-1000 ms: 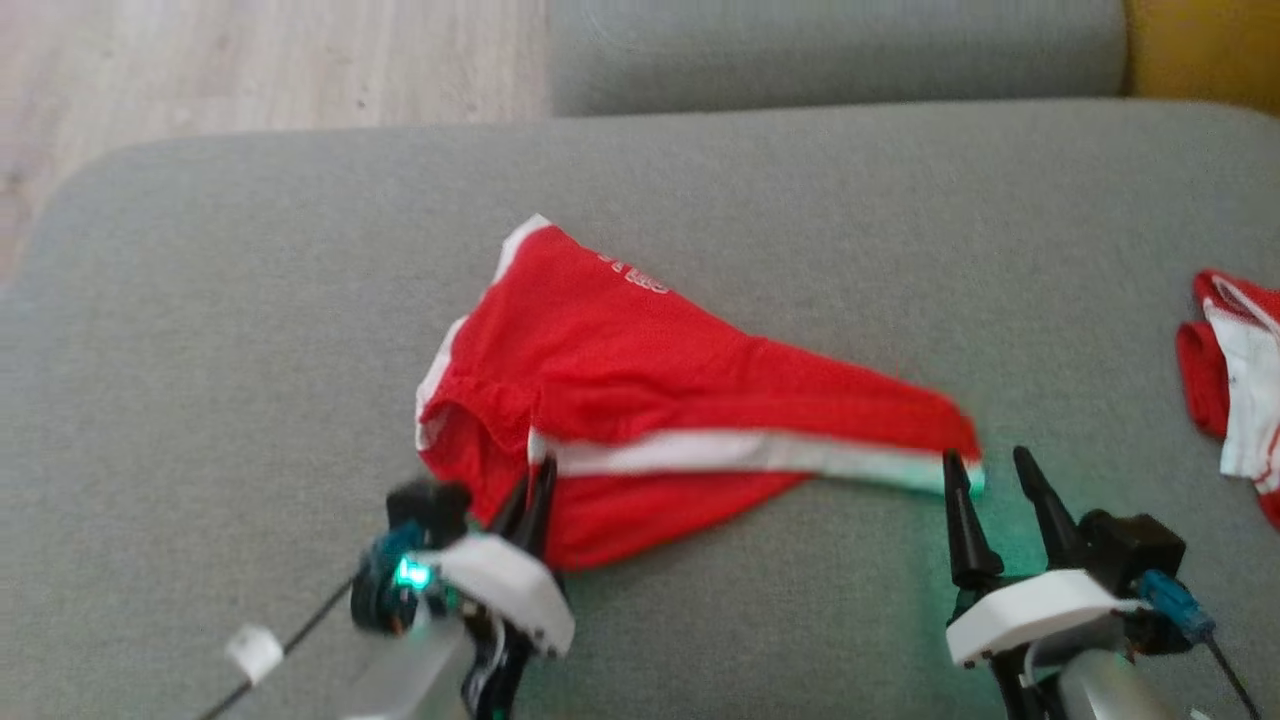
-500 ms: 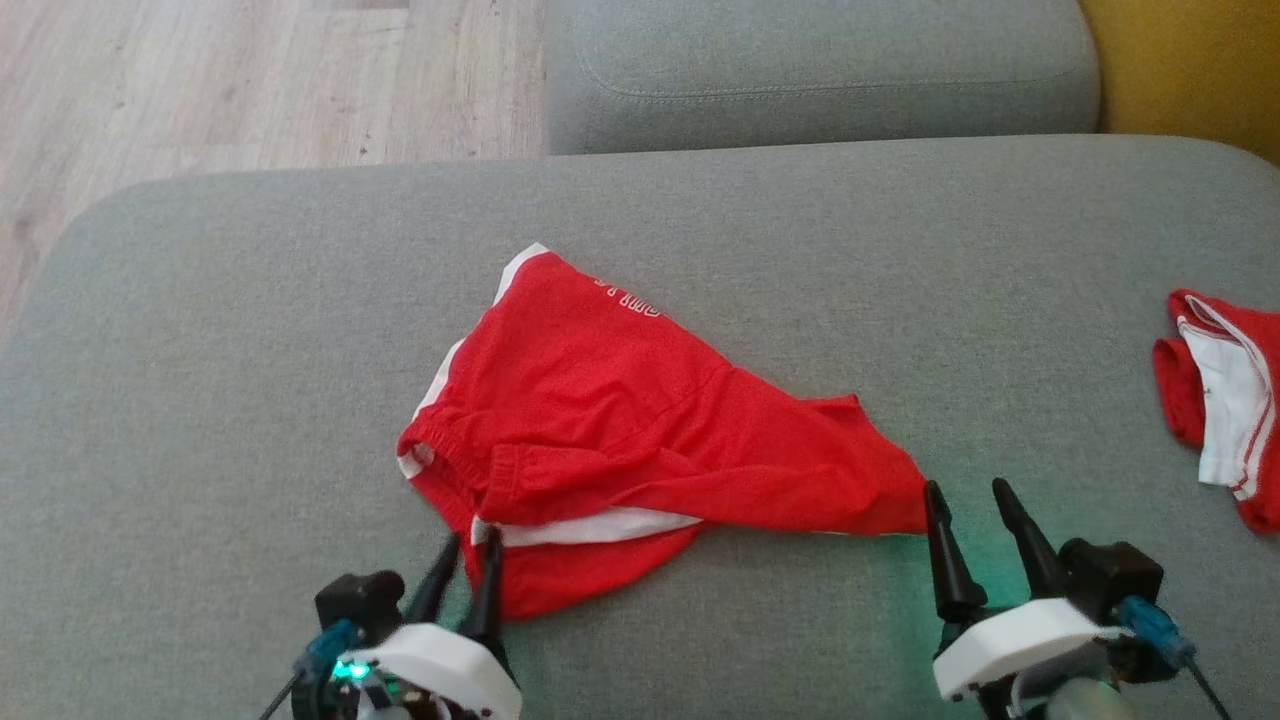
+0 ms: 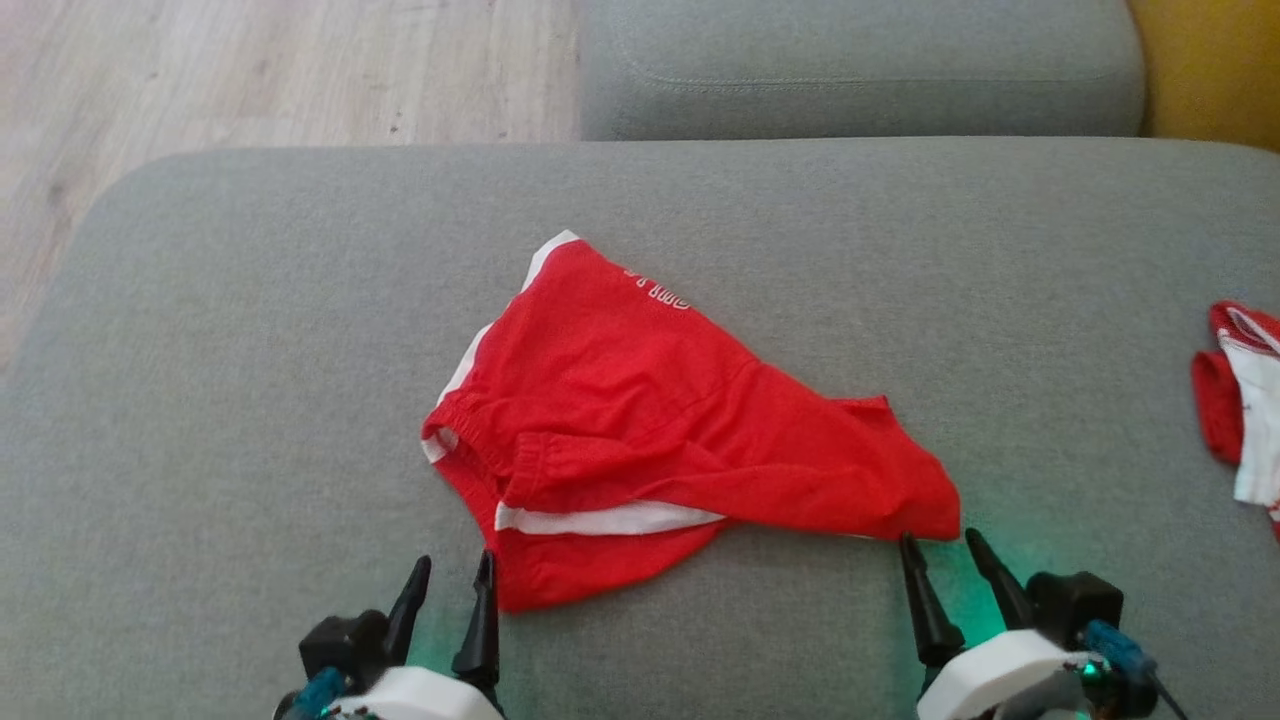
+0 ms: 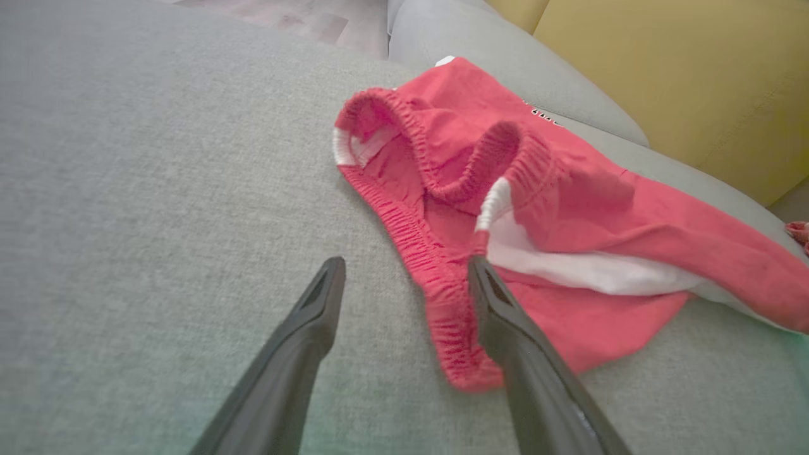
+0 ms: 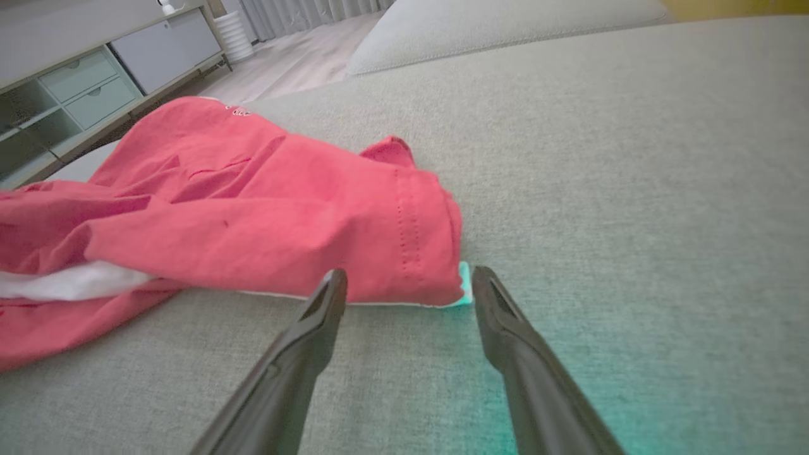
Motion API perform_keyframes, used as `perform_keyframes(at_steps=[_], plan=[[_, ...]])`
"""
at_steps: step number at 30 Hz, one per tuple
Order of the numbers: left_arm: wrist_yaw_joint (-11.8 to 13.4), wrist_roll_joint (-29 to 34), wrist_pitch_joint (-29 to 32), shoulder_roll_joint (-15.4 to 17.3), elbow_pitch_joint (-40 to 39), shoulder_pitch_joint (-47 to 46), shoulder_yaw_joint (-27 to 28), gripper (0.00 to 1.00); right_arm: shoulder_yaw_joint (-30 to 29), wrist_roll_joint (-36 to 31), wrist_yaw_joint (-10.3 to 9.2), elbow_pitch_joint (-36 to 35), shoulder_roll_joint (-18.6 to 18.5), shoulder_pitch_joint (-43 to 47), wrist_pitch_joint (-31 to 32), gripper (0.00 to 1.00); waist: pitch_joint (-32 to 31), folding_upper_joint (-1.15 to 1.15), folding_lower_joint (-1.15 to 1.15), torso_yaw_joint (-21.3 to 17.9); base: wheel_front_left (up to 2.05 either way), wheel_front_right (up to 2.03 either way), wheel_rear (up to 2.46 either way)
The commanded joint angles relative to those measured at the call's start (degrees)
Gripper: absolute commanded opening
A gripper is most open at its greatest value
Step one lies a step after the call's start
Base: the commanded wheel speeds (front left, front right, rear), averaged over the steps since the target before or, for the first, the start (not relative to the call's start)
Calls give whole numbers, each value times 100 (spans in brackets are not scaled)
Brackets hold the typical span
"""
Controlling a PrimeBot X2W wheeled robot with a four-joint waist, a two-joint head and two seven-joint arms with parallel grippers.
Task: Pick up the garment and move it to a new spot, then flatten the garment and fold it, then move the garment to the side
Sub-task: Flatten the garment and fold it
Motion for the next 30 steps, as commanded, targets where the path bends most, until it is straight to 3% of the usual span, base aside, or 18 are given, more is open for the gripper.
perform_keyframes(at_steps=[1,16,30], plan=[[-44,101,-71,-17,-178,-194,264,100,167,28,1,-40,-14,-226,-37,100,41,0,0,58,0,0,0],[-227,442,-71,-125,-214,-196,633,100,11,-136,1,104,-14,-476,-37,100,173,0,0,192,0,0,0],[-256,279,-71,-129,-246,-172,558,100,167,-35,1,-52,-14,-380,-37,100,204,0,0,190,0,0,0]])
